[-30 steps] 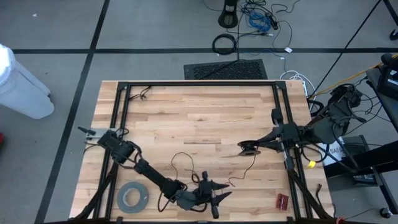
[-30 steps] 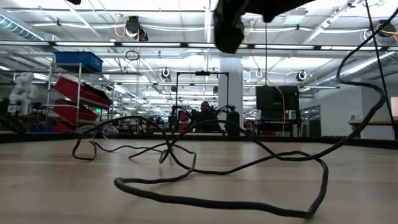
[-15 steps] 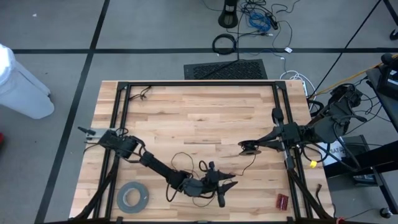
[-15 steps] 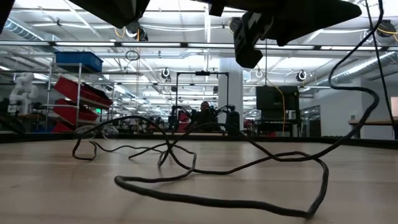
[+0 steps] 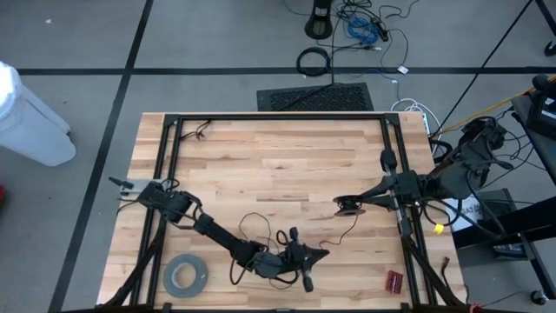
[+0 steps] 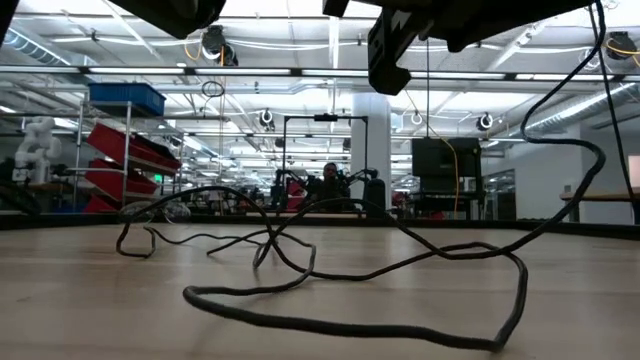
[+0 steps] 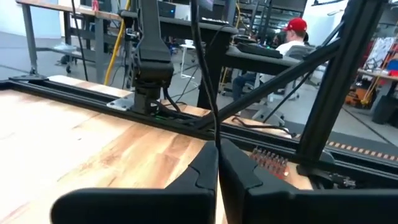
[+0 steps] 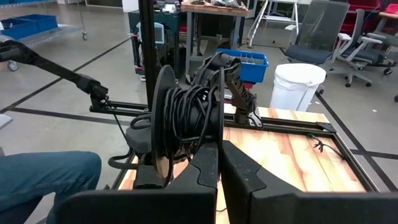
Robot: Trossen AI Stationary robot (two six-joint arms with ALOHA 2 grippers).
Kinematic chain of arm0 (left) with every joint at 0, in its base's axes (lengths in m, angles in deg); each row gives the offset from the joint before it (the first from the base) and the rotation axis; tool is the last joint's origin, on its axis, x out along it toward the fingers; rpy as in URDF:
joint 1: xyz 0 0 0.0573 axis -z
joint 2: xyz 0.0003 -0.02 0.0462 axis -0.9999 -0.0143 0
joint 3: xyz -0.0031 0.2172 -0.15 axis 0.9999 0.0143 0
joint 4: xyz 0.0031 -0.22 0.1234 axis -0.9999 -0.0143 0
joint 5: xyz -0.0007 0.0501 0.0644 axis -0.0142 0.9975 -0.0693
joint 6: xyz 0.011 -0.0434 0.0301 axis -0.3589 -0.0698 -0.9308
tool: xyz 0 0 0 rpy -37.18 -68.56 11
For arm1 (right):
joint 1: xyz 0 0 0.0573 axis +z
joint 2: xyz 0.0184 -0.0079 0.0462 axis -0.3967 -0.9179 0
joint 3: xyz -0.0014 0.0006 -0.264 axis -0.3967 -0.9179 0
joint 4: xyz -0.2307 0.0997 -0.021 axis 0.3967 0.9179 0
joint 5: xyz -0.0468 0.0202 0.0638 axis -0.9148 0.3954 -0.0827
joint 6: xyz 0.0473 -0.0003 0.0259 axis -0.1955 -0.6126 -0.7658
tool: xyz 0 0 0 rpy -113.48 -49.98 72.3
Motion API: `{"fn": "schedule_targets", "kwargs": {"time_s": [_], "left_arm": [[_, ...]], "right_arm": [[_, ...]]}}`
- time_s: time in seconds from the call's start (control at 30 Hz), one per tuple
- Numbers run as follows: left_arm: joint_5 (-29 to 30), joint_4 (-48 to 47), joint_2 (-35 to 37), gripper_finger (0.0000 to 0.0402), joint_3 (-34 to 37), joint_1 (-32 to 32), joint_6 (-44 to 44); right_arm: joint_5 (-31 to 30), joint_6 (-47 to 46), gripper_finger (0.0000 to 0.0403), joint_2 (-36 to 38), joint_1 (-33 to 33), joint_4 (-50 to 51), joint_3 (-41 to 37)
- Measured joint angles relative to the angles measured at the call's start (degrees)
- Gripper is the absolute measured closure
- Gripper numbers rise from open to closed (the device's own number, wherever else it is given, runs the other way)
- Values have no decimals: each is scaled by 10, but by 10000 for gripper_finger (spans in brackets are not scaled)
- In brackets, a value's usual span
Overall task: Coil cords
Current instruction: Coil the black wire onto the spool
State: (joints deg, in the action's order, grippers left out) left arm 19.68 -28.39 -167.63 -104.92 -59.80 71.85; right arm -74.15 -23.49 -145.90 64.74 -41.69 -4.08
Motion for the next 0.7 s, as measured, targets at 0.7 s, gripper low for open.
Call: {"fn": "schedule_targets", "kwargs": {"time_s": [0.7], "left_arm": [[121,-530,334,401,177,13,169]], "right_arm": [[15,-53,403,-45,0,26,0]]}}
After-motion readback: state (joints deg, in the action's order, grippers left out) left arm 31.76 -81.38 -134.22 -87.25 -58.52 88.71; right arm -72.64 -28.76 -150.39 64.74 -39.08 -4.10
